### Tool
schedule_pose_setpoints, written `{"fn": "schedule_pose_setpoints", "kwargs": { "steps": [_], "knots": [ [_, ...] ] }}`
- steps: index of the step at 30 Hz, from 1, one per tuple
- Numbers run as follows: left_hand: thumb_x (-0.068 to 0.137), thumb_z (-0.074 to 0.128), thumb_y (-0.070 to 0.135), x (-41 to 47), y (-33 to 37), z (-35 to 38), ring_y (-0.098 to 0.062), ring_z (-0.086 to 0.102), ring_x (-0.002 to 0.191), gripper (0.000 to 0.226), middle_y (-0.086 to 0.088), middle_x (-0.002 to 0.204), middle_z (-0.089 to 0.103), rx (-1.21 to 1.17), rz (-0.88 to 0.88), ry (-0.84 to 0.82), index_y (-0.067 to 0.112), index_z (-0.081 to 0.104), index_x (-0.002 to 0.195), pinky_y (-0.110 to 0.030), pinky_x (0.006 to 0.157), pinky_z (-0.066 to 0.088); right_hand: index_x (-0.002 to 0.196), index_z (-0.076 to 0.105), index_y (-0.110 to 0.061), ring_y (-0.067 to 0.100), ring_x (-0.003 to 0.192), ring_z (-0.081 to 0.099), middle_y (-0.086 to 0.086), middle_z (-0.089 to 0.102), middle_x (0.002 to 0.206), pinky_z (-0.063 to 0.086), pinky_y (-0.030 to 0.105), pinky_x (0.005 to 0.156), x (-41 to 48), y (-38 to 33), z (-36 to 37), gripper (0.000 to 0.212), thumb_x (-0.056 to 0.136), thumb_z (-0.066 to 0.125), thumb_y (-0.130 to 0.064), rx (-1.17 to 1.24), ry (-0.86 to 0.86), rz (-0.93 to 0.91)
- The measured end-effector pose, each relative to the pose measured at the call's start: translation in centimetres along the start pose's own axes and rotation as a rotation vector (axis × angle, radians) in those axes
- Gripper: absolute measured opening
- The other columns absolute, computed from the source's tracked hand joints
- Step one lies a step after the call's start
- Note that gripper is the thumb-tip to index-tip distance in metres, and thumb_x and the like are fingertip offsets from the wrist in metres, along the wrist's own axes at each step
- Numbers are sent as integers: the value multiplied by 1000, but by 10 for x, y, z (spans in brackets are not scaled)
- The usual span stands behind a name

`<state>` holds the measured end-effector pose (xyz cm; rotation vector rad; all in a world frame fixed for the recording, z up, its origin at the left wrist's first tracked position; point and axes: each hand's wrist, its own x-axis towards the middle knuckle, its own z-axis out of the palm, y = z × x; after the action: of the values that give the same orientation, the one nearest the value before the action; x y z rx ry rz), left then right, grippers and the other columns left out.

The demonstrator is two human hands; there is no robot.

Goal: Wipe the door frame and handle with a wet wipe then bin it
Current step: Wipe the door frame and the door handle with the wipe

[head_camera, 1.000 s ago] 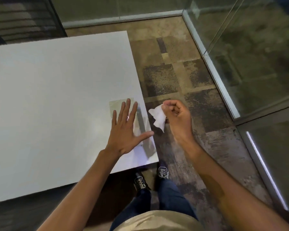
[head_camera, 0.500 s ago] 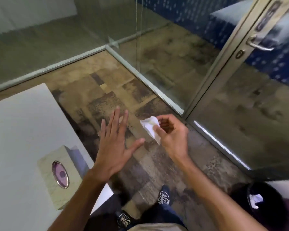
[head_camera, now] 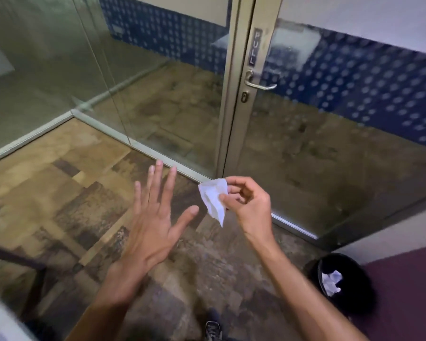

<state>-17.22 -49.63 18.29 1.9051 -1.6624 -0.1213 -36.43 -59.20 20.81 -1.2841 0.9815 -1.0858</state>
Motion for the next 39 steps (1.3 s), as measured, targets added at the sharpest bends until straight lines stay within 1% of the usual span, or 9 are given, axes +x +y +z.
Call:
{"fn": "schedule_pose_setpoints", "kwargs": {
  "steps": [3,9,13,18,23,28,32,36,39],
  "knots": [
    [99,21,82,32,11,16,-13,-15,165,89,8,178,-18,3,34,-24,34,-4,169,-59,133,0,111,68,4,23,77,66,16,71,87,60,47,78,25,1,-24,31,84,70,19,52,52,35],
    [100,19,81,96,16,38,-15,-12,166,87,7,178,-17,-10,116,-94,33,-2,170,-59,134,1,112,66,-1,10,64,65,6,67,76,58,24,61,72,1,-47,35,85,66,20,94,150,37],
    [100,17,82,144,5,51,-15,-13,165,88,6,178,-18,-6,167,-126,32,-2,170,-59,134,1,108,68,-1,13,67,60,5,63,82,55,27,59,105,3,-47,30,85,66,19,69,225,24],
    [100,16,82,214,-20,63,-15,-14,165,88,4,178,-19,-8,245,-163,31,-1,170,-62,133,4,103,76,-2,17,76,61,19,73,92,55,33,70,153,9,-35,26,87,68,15,25,342,-5],
    [100,19,81,285,-43,66,-16,-15,165,87,4,178,-20,-22,322,-200,33,-3,170,-62,133,3,109,76,-5,10,64,55,-7,63,67,53,28,73,202,10,-15,27,87,72,10,73,422,-2],
    [102,22,78,342,-61,68,-18,-12,166,85,3,178,-18,-53,418,-219,34,-2,170,-62,133,3,112,76,-7,12,73,62,-2,73,81,54,18,77,243,0,7,35,82,78,11,101,503,-64],
    [101,20,80,380,-68,72,-19,-12,166,86,1,179,-17,-38,475,-212,33,-2,170,-63,133,6,115,74,-9,13,89,68,8,77,109,58,19,75,268,-7,15,44,78,79,15,81,549,-130],
    [103,24,76,415,-67,78,-21,-11,166,85,-1,179,-16,-40,508,-161,31,-2,170,-61,133,3,118,72,-20,14,91,67,2,77,105,58,19,74,293,-12,14,54,79,77,17,18,615,-180],
    [104,29,71,444,-61,85,-26,-8,167,85,-6,179,-13,-55,528,-70,26,0,171,-55,133,-3,131,62,-17,13,86,70,4,75,100,58,18,75,314,-16,8,64,80,76,18,52,661,-239]
  ]
}}
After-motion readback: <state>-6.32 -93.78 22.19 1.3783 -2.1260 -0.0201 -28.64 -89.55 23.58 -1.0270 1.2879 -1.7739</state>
